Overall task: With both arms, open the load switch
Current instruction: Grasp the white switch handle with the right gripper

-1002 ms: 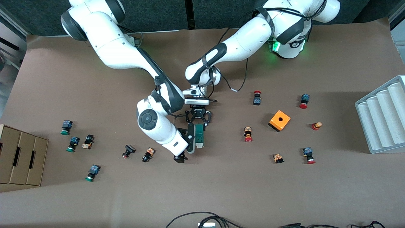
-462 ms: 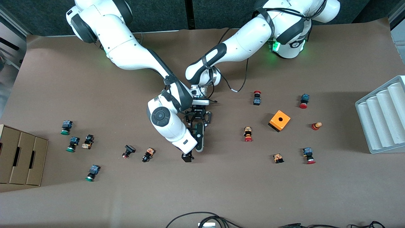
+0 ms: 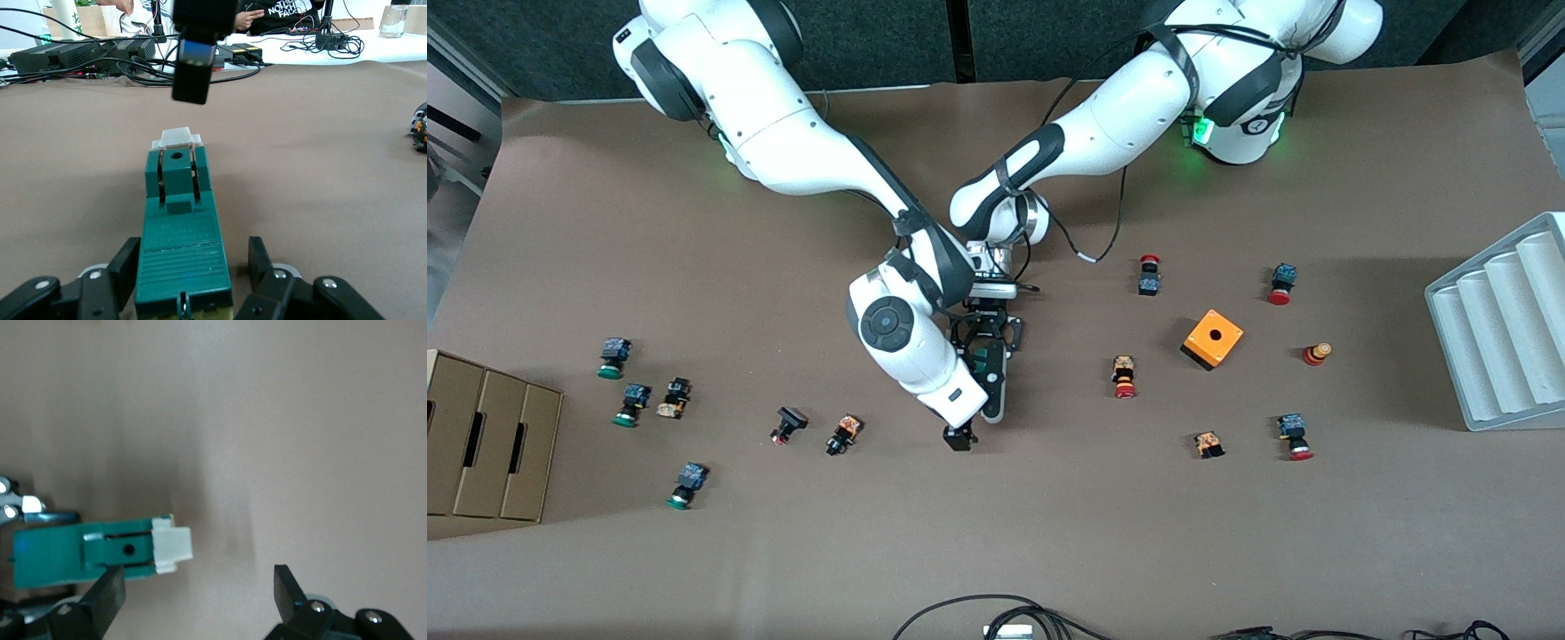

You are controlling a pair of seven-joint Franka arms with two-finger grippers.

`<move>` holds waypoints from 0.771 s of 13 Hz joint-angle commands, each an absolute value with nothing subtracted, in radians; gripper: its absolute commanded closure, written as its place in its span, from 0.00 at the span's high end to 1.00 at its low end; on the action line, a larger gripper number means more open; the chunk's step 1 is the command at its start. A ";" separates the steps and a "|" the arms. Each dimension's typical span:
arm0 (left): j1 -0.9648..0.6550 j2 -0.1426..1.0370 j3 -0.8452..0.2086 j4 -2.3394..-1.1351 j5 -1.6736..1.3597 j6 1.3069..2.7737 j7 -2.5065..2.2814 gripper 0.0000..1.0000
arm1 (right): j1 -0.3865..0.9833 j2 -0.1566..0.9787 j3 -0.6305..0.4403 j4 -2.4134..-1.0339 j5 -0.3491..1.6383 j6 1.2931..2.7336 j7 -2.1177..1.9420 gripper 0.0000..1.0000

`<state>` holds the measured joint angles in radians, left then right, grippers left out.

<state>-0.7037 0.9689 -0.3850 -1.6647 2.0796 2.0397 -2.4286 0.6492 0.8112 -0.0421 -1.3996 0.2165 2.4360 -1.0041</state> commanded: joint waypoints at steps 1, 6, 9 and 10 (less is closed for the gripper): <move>-0.718 0.997 -0.373 -1.634 2.095 2.031 -2.447 0.71 | 0.676 0.844 -0.055 -1.374 0.238 2.445 -0.974 0.99; -0.718 0.997 -0.373 -1.634 2.097 2.031 -2.447 0.71 | 0.675 0.865 -0.057 -1.376 0.239 2.445 -0.977 0.96; -0.718 0.997 -0.373 -1.634 2.097 2.031 -2.447 0.71 | 0.675 0.864 -0.058 -1.376 0.242 2.445 -0.977 0.92; -0.718 0.997 -0.371 -1.634 2.097 2.031 -2.447 0.71 | 0.675 0.867 -0.058 -1.376 0.241 2.445 -0.977 0.91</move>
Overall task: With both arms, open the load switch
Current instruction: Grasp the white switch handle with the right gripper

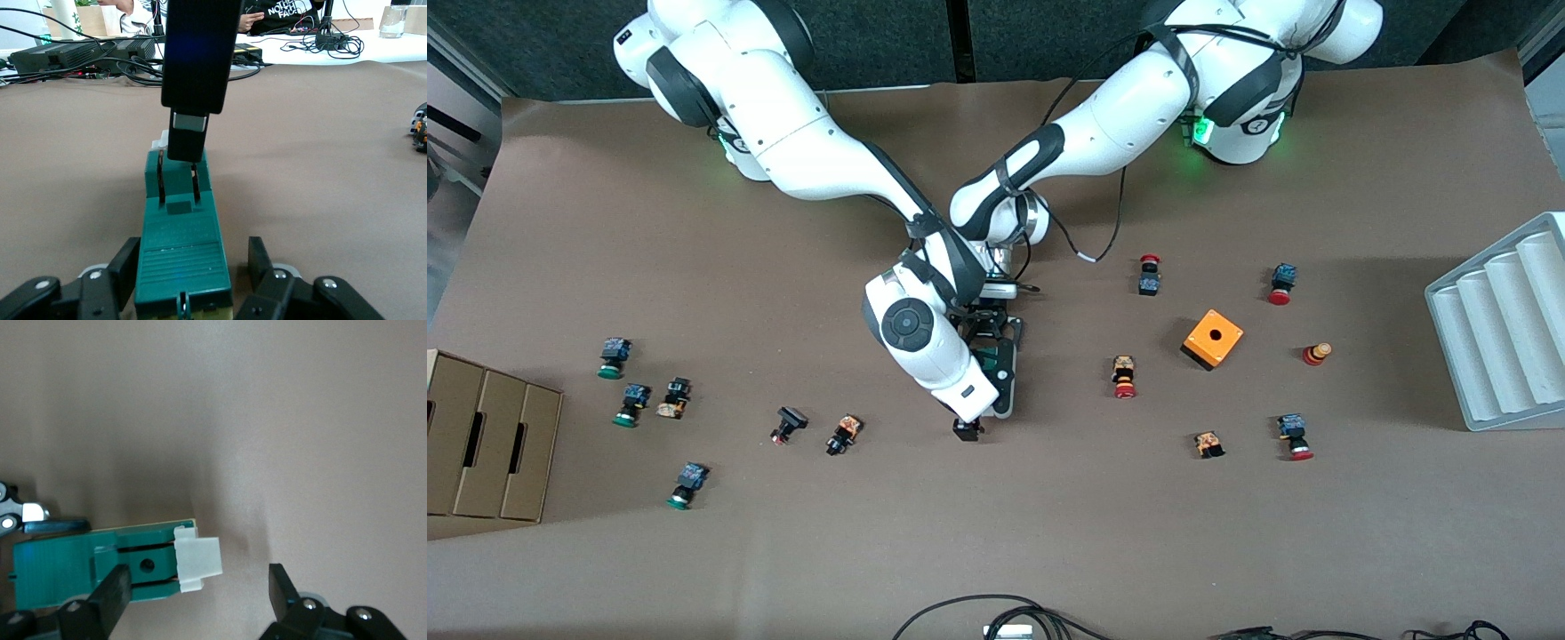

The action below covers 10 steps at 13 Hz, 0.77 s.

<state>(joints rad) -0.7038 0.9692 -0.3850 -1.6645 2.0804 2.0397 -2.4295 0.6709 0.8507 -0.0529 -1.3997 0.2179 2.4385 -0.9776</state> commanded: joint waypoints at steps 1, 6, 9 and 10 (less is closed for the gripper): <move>-0.718 0.999 -0.371 -1.634 2.097 2.031 -2.447 0.71 | 0.675 0.868 -0.058 -1.374 0.241 2.445 -0.977 0.87; -0.716 0.999 -0.365 -1.631 2.098 2.034 -2.445 0.71 | 0.676 0.874 -0.058 -1.373 0.242 2.451 -0.968 0.81; -0.716 0.999 -0.364 -1.624 2.098 2.036 -2.445 0.71 | 0.681 0.882 -0.058 -1.373 0.245 2.479 -0.968 0.79; -0.716 0.999 -0.364 -1.624 2.098 2.036 -2.445 0.71 | 0.684 0.888 -0.058 -1.373 0.245 2.494 -0.966 0.76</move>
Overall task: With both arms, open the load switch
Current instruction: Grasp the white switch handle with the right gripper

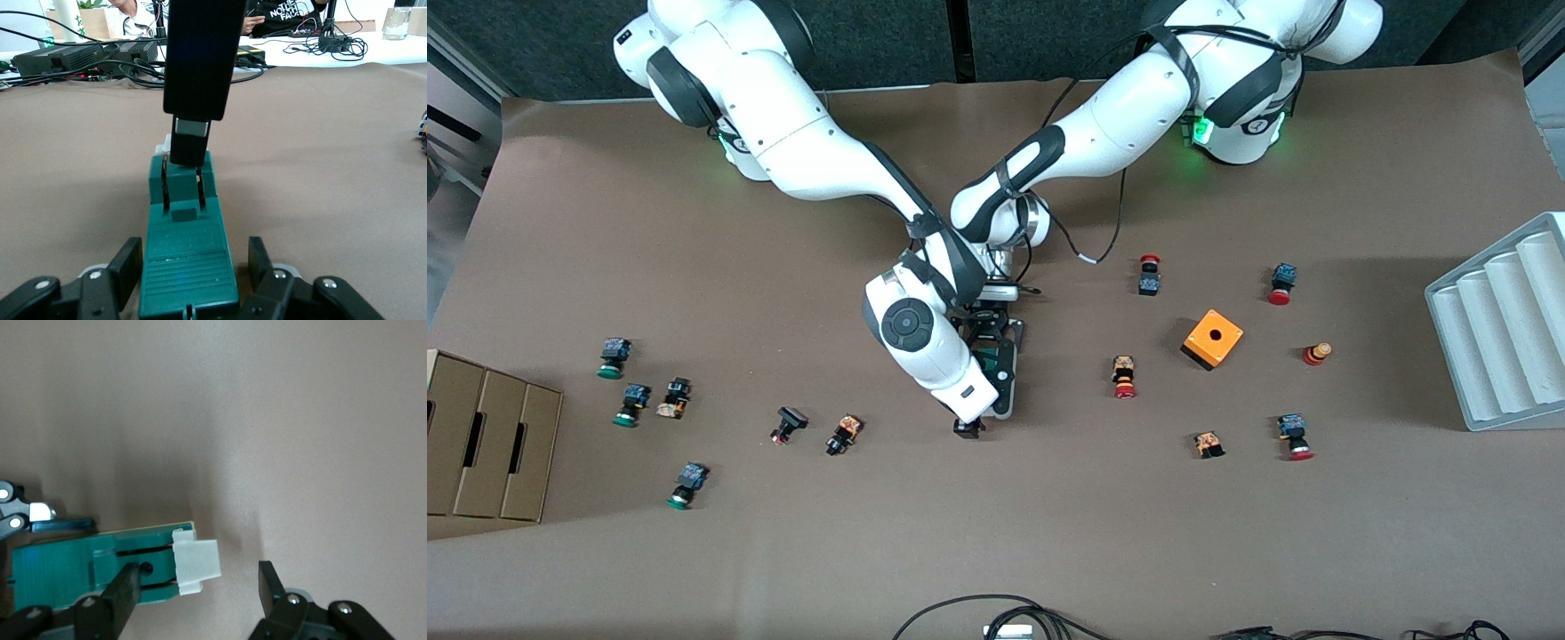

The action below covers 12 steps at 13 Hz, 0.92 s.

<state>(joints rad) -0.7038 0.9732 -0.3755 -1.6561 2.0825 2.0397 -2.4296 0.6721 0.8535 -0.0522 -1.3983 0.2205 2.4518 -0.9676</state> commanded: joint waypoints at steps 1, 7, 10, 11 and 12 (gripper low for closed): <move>-0.716 0.999 -0.364 -1.624 2.098 2.036 -2.445 0.71 | 0.686 0.893 -0.058 -1.373 0.245 2.502 -0.965 0.75; -0.726 1.000 -0.364 -1.632 2.097 2.026 -2.480 0.71 | 0.690 0.893 -0.063 -1.374 0.245 2.503 -0.950 0.71; -0.727 1.000 -0.364 -1.632 2.097 2.026 -2.480 0.71 | 0.689 0.893 -0.066 -1.374 0.245 2.502 -0.950 0.62; -0.727 1.002 -0.364 -1.632 2.103 2.026 -2.480 0.71 | 0.690 0.893 -0.067 -1.374 0.245 2.502 -0.948 0.60; -0.727 1.003 -0.364 -1.632 2.114 2.026 -2.482 0.71 | 0.690 0.893 -0.066 -1.374 0.245 2.502 -0.948 0.59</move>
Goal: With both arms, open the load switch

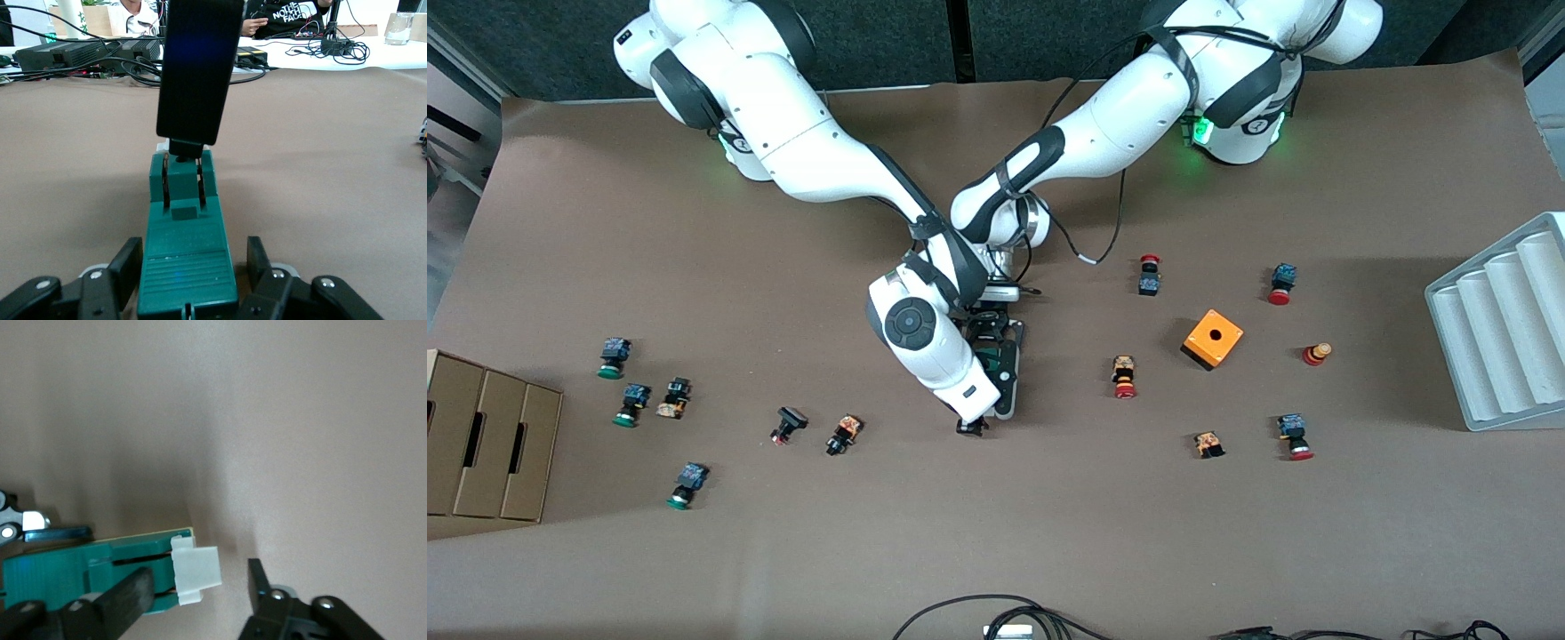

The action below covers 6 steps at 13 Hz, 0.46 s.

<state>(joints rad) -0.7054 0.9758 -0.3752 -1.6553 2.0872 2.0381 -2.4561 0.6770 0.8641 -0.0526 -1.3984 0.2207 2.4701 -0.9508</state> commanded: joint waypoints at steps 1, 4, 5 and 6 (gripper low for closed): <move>-0.726 1.003 -0.364 -1.631 2.115 2.026 -2.482 0.71 | 0.690 0.893 -0.067 -1.374 0.245 2.502 -0.950 0.52; -0.727 1.008 -0.364 -1.635 2.115 2.011 -2.487 0.71 | 0.690 0.893 -0.067 -1.374 0.245 2.502 -0.950 0.49; -0.726 1.008 -0.364 -1.635 2.115 2.011 -2.488 0.71 | 0.690 0.893 -0.067 -1.376 0.245 2.502 -0.950 0.48; -0.727 1.008 -0.364 -1.637 2.115 2.008 -2.490 0.71 | 0.690 0.893 -0.067 -1.376 0.244 2.502 -0.950 0.48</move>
